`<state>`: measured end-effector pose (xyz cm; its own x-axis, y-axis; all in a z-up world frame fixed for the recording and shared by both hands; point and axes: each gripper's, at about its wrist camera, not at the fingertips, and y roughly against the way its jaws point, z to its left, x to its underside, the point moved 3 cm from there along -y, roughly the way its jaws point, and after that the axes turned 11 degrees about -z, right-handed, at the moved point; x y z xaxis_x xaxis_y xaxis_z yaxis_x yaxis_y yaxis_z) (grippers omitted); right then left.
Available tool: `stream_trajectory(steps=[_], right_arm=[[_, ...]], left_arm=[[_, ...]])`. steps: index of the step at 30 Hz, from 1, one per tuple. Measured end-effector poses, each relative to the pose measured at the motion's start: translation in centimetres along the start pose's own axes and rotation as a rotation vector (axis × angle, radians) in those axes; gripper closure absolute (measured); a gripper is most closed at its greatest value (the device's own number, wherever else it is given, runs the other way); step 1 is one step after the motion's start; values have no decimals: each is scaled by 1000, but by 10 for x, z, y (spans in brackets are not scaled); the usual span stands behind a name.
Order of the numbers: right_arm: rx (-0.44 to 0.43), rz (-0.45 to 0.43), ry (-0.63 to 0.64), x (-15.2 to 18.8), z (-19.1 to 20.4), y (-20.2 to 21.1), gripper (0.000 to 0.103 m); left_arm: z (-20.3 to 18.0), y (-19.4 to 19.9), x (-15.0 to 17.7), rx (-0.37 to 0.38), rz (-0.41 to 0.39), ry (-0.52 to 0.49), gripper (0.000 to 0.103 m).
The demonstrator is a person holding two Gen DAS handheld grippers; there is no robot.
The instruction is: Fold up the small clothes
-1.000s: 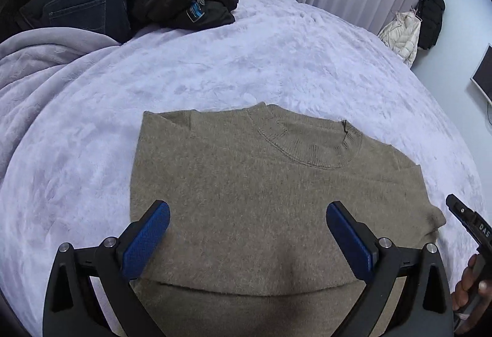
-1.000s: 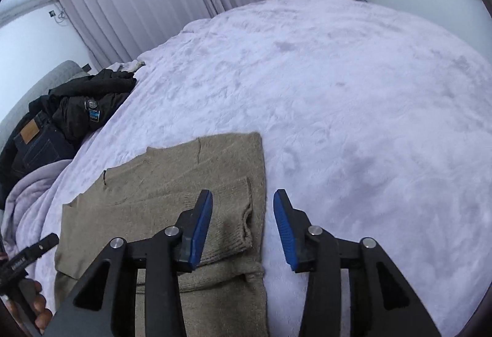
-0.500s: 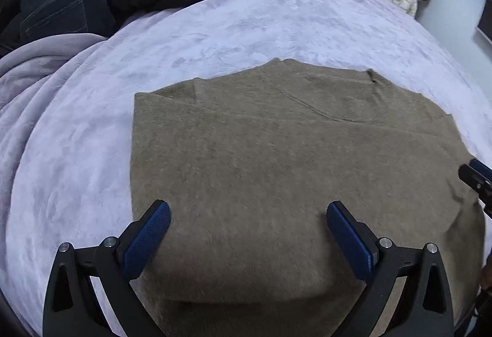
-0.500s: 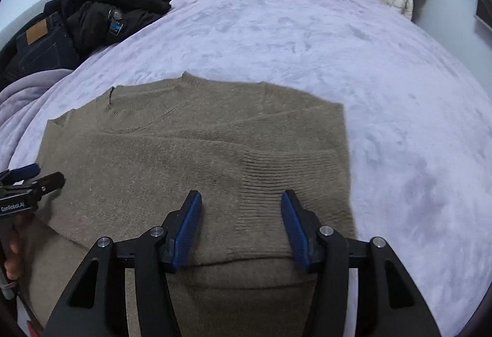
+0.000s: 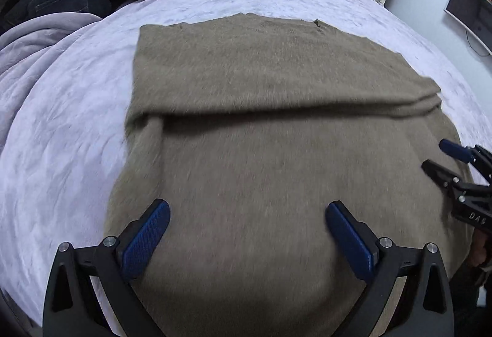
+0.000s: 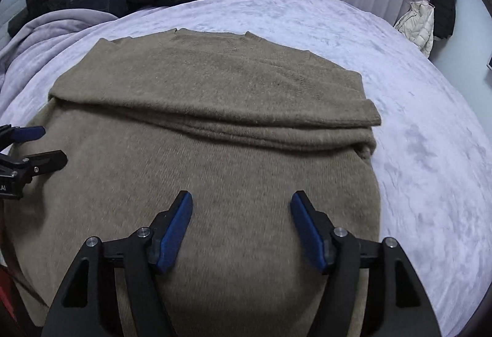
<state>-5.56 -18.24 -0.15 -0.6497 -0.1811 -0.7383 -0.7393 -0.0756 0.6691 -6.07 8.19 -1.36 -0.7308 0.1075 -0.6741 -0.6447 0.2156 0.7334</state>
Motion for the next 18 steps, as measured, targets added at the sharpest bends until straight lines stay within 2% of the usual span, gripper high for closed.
stream_trajectory(steps=[7,10,13,16,18], right_arm=[[-28,-83,62,49,4,48,32],[-29,-120,133,68,5,65,32],[-45,-121,182,83,3,80,32],[-61,-111,230,86,3,93,31],[-89,-116,249,79,11,96,31]], left_arm=[[2,37,51,-61,-4,-46,1],[1,52,72,-78,30,-84,1],[2,69,85,-104,72,-99,1],[-13,87,67,-70,-8,-131,1],[-36,89,45,10,-69,-151,1]])
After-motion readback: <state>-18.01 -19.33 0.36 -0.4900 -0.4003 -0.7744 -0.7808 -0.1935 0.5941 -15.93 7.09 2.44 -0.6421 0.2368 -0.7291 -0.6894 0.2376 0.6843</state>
